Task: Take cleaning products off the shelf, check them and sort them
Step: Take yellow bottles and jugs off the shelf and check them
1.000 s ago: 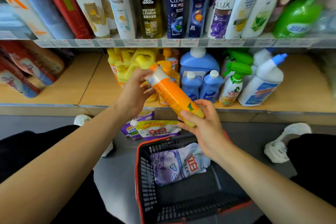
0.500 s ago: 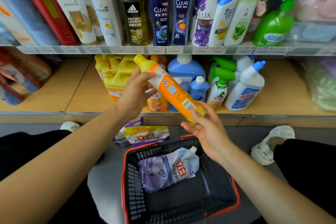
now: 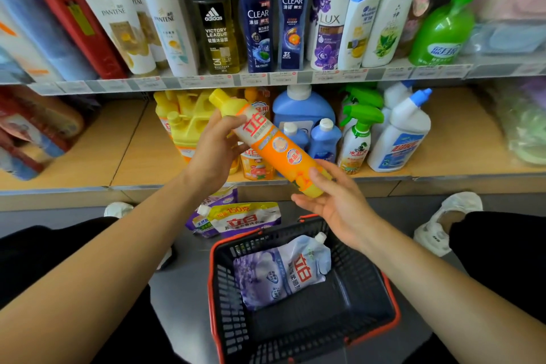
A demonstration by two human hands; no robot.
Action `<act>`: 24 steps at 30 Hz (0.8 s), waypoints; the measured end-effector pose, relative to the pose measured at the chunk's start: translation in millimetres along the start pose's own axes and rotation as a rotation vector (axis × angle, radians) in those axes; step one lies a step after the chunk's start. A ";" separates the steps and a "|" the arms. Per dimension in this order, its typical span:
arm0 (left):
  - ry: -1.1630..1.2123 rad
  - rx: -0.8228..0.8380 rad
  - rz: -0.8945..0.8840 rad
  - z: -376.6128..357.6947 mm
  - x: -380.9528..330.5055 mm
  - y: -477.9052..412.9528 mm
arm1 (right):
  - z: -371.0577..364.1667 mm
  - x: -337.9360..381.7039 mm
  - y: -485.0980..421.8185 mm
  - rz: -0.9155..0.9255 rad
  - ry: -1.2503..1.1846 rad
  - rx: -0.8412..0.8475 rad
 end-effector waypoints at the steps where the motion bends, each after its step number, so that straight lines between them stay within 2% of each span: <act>1: 0.022 0.036 -0.010 -0.9 -2.1 -0.4 | 0.4 -2.2 -0.4 -0.025 0.005 -0.002; 4: 0.040 0.097 -0.039 -4.6 -6.2 1.7 | 0.5 -11.6 -2.7 -0.123 0.035 0.009; 8: -0.015 0.053 -0.067 -3.4 -10.8 4.3 | 2.3 -14.5 -8.2 -0.142 0.123 0.039; 12: -0.194 0.102 -0.176 -11.3 -21.5 12.7 | -4.4 10.1 -11.0 0.132 0.548 0.105; 15: -0.442 0.248 -0.295 -36.0 -24.2 27.2 | -19.3 26.0 -8.4 0.336 0.752 0.134; 19: -0.507 0.422 -0.299 -62.7 -14.5 47.0 | -32.3 37.4 -5.3 0.489 0.716 0.216; 24: -0.583 0.385 -0.422 -62.7 -39.6 48.2 | -25.6 40.7 -2.8 0.518 0.690 0.175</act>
Point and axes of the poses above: each hand's wrist, its own y-axis away from the middle knuckle, its own z-axis out of the back of the hand, x = y × z, the point moved 8 cm from there along -y, towards the middle knuckle
